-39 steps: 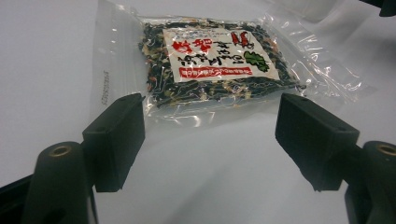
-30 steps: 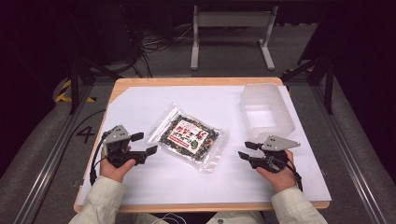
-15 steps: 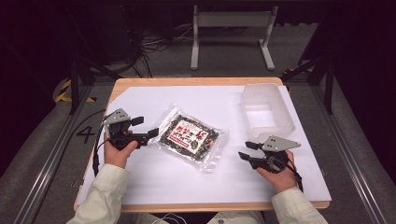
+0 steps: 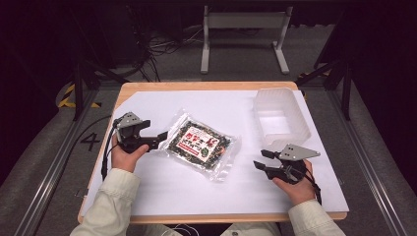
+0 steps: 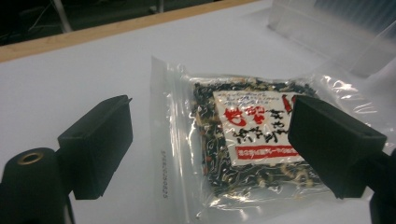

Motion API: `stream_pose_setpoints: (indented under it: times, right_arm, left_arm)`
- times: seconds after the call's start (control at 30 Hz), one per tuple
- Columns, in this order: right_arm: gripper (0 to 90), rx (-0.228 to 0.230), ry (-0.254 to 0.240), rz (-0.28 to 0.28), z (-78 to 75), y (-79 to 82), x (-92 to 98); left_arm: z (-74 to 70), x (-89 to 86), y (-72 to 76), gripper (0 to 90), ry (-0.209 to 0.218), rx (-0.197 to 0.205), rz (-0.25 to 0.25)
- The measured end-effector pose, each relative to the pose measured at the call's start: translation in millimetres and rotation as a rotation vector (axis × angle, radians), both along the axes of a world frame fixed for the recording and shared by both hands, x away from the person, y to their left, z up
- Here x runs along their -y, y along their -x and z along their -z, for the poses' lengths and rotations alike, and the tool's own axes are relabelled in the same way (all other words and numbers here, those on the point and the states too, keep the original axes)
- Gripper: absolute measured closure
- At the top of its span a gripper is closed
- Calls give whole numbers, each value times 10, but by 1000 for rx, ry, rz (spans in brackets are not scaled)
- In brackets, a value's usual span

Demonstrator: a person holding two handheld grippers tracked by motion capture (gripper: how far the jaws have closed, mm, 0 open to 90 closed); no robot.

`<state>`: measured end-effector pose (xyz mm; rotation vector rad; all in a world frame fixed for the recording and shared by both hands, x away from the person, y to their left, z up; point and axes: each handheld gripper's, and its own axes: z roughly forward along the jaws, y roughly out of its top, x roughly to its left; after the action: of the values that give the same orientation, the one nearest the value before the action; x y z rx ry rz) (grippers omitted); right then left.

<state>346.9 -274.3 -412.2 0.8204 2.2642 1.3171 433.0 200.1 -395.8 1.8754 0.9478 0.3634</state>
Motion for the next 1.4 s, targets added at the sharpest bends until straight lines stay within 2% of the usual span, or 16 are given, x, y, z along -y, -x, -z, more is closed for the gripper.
stream_pose_setpoints:
  times: [0.07, 0.17, 0.23, 0.27, 0.37, 0.57, 0.63, 0.7, 0.77, 1.1, 1.23, 1.4]
  right_arm:
    - [482, -1, 2, 3, 4, 15, 13]
    - [482, -3, 0, 9, 9, 24, 32]
    - [481, -4, 1, 11, 13, 26, 42]
    - [480, -5, 2, 12, 15, 27, 44]
    - [479, -6, 4, 12, 18, 34, 47]
    - [472, -9, 9, 7, 24, 38, 34]
    - [471, -7, 13, 5, 25, 38, 30]
    - [470, -7, 17, 2, 26, 38, 23]
    - [469, -9, 16, 0, 28, 35, 14]
    - [458, -7, 26, -11, 35, 28, -6]
    - [455, -9, 29, -13, 37, 34, -10]
    - [452, -9, 31, -16, 39, 34, -13]
  left_arm:
    - [66, -8, -37, 217, -16, -6, -8]
    - [152, -15, -93, 251, -10, -29, -17]
    - [205, -19, -127, 266, -4, -49, -19]
    - [239, -22, -151, 271, 3, -82, -12]
    - [300, -29, -183, 311, -10, -107, -10]
    - [390, 8, -217, 289, -48, -154, -2]
    - [406, 11, -220, 287, -47, -167, -5]
    - [442, -5, -240, 292, -33, -205, 11]
    - [468, -7, -241, 296, -38, -220, 6]
    - [531, -2, -255, 328, -59, -252, 20]
    - [529, -2, -249, 387, -51, -276, 31]
    - [517, 9, -234, 477, -51, -285, 44]
